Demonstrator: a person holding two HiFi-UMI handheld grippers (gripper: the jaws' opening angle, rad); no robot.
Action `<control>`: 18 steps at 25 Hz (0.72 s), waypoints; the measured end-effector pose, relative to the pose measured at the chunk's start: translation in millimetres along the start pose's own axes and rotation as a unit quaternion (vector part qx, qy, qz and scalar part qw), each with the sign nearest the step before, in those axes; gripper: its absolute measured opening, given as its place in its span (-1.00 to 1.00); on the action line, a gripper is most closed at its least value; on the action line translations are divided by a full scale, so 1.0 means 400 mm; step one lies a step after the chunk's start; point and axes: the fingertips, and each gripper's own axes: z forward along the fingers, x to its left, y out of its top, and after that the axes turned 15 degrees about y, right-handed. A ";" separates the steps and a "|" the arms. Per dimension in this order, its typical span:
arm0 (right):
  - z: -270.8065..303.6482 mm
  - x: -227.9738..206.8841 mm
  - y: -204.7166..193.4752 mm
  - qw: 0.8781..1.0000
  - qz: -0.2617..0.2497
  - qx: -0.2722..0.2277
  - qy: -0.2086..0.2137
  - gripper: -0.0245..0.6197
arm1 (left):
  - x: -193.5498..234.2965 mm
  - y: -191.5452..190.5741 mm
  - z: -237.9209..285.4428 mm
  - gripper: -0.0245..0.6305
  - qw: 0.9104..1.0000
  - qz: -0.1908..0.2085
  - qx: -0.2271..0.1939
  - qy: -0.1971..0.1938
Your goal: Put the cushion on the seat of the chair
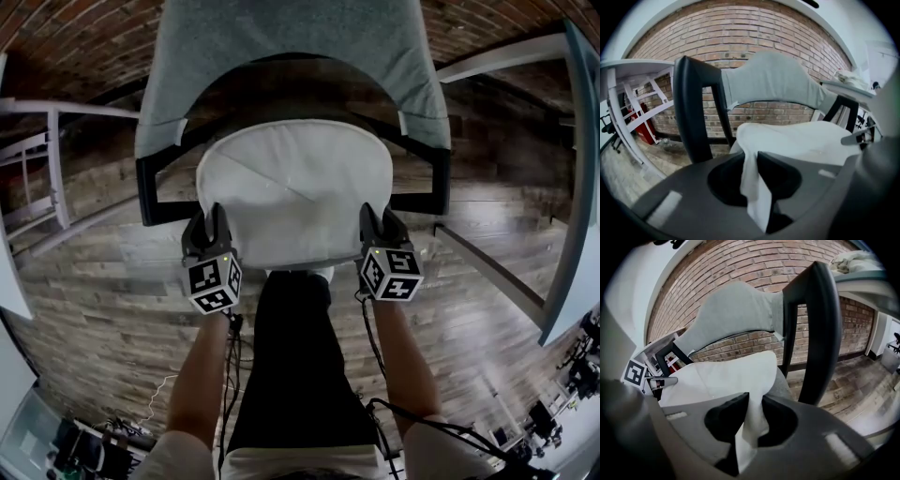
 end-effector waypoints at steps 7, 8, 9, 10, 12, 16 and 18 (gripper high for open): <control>0.021 -0.025 -0.024 1.000 0.000 0.004 -0.005 -0.76 | -0.001 -0.037 0.030 -0.74 1.000 0.012 0.015 0.011; 0.023 -0.028 -0.026 1.000 0.001 0.005 -0.006 -0.75 | -0.001 -0.043 0.034 -0.74 1.000 0.011 0.018 0.013; 0.025 -0.030 -0.028 1.000 0.001 0.006 -0.006 -0.74 | 0.000 -0.048 0.038 -0.74 1.000 0.008 0.021 0.014; 0.026 -0.031 -0.030 1.000 0.000 0.007 -0.006 -0.74 | 0.000 -0.053 0.041 -0.74 1.000 0.005 0.025 0.015; 0.028 -0.032 -0.033 1.000 0.001 0.010 -0.005 -0.74 | -0.001 -0.061 0.046 -0.74 0.999 0.009 0.028 0.018; 0.031 -0.034 -0.034 1.000 0.008 0.008 0.002 -0.72 | -0.002 -0.066 0.053 -0.74 0.999 0.011 0.033 0.019; 0.028 -0.036 -0.033 1.000 0.010 0.007 0.000 -0.69 | -0.001 -0.067 0.052 -0.74 0.999 0.001 0.036 0.013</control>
